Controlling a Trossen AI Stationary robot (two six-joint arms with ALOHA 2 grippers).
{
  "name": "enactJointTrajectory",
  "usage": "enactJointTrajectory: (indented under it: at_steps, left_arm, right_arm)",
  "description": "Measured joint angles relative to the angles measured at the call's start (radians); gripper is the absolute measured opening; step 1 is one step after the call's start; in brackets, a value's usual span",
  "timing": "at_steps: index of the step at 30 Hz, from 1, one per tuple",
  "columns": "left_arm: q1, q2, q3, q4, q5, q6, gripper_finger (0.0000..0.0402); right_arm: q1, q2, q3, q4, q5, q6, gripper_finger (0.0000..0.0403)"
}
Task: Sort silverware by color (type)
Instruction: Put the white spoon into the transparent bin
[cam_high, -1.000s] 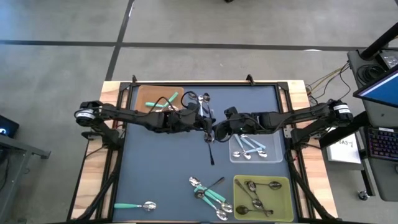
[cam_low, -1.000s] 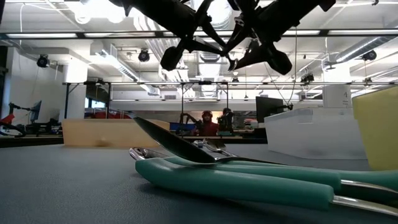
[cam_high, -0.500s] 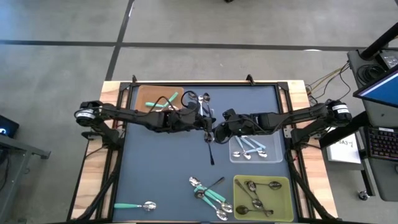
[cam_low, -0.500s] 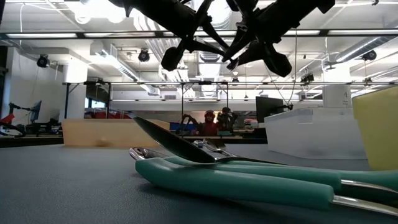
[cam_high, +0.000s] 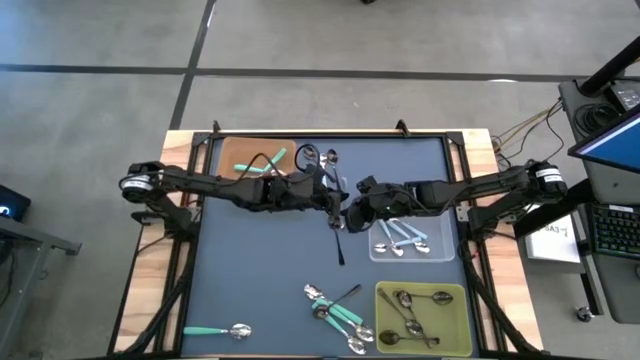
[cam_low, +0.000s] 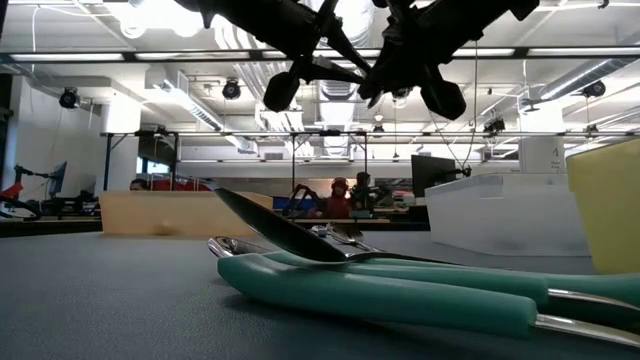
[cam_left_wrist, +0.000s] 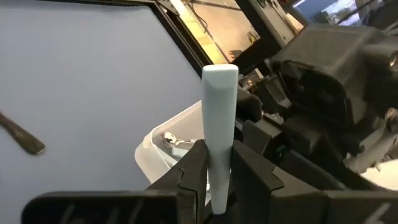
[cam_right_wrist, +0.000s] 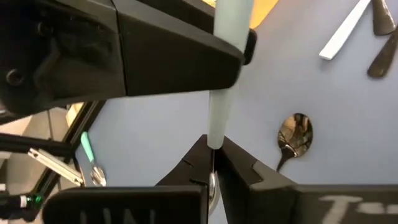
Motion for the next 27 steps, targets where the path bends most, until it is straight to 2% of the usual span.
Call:
enactJointTrajectory:
  at_steps: [5,7,14,21,24,27]
  left_arm:
    - [0.0,-0.003,0.001,-0.004,0.015,0.006,0.005]
    - [-0.003,-0.003,0.0,-0.028,0.044,0.019,0.005]
    - [-0.001,-0.005,-0.001,-0.033,0.072,0.03,0.005]
    - [-0.002,-0.005,-0.001,-0.057,0.11,0.051,0.0051]
    - [-0.002,-0.005,-0.001,-0.056,0.109,0.059,0.0051]
    - [-0.002,-0.005,-0.001,-0.056,0.109,0.071,0.0051]
  right_arm:
    - [-0.018,-0.06,0.0,-0.099,-0.013,-0.039,0.0009]
    - [-0.024,-0.091,0.0,-0.147,0.013,-0.037,0.0008]
    - [-0.022,-0.195,0.001,-0.382,-0.002,-0.036,0.0008]
    - [0.019,-0.279,0.002,-0.773,-0.162,-0.009,0.0008]
    - [0.061,-0.274,0.001,-0.917,-0.174,-0.01,0.0008]
    - [0.088,-0.253,-0.014,-0.966,-0.176,-0.06,0.0008]
